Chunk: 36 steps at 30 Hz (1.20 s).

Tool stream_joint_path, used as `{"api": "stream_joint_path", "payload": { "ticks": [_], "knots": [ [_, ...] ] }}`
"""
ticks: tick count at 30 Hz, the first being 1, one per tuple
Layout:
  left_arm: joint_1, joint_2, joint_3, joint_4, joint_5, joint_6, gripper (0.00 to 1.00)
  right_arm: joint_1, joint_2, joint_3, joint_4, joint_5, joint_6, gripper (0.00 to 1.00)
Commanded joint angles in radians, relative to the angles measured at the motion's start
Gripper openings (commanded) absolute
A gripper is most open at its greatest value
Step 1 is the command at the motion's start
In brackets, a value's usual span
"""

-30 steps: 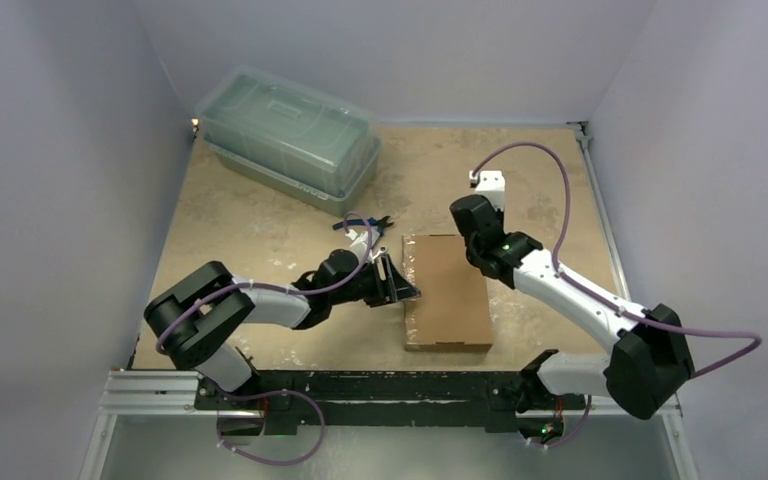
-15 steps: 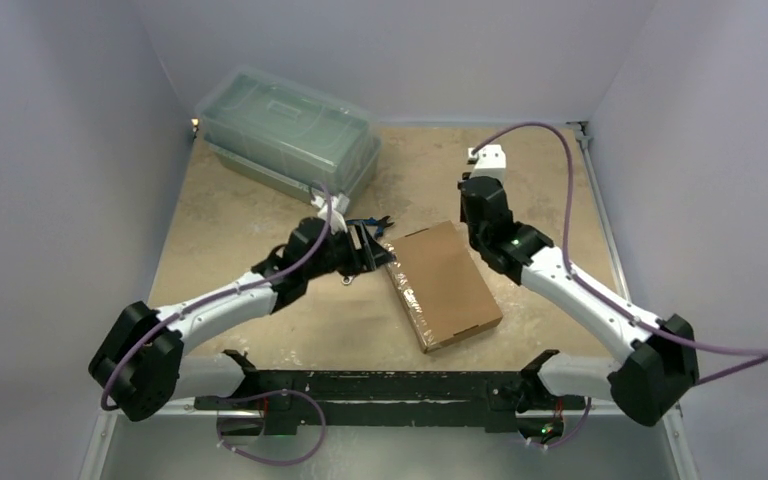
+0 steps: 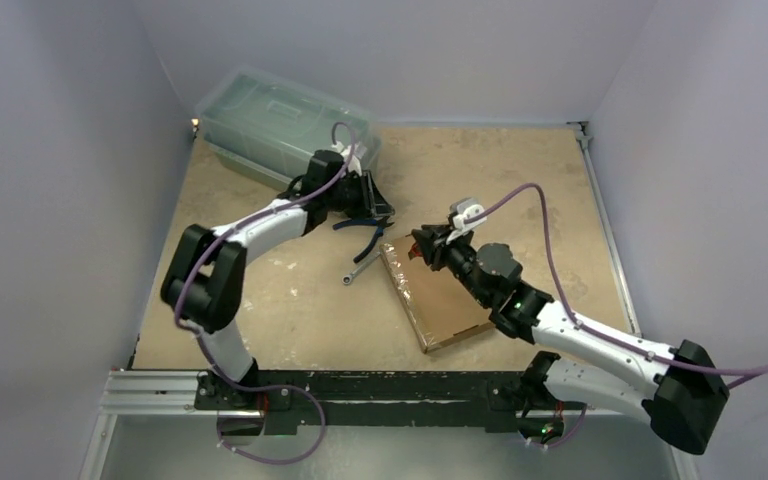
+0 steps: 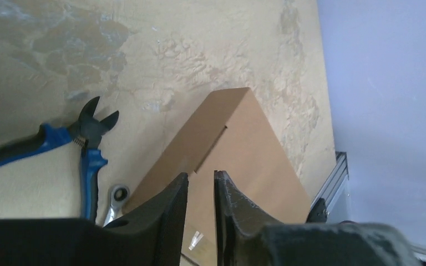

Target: Unpack the express box

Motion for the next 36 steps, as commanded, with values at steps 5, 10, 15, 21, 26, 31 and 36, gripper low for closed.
{"api": "stream_joint_path", "payload": {
  "ticks": [5, 10, 15, 21, 26, 31, 36],
  "knots": [
    [-0.013, 0.194, 0.194, -0.052, 0.165, 0.132, 0.12, 0.057, 0.122, -0.090, 0.578, 0.029, -0.041, 0.00],
    [-0.049, 0.275, 0.260, -0.120, 0.208, 0.214, 0.00, 0.079, 0.169, -0.087, 0.623, 0.067, -0.047, 0.00],
    [-0.113, 0.286, 0.270, -0.177, 0.156, 0.324, 0.00, 0.095, 0.173, -0.066, 0.577, 0.094, -0.044, 0.00],
    [-0.138, 0.316, 0.291, -0.215, 0.148, 0.357, 0.00, 0.112, 0.166, -0.072, 0.517, 0.145, -0.042, 0.00],
    [-0.139, 0.340, 0.297, -0.225, 0.103, 0.359, 0.00, 0.142, 0.171, -0.078, 0.490, 0.177, -0.060, 0.00],
    [-0.138, 0.352, 0.300, -0.228, 0.107, 0.350, 0.00, 0.195, 0.213, -0.038, 0.476, 0.280, -0.078, 0.00],
    [-0.118, 0.291, 0.276, -0.185, 0.136, 0.326, 0.00, 0.213, 0.250, 0.020, 0.417, 0.343, -0.049, 0.00]
  ]
}}
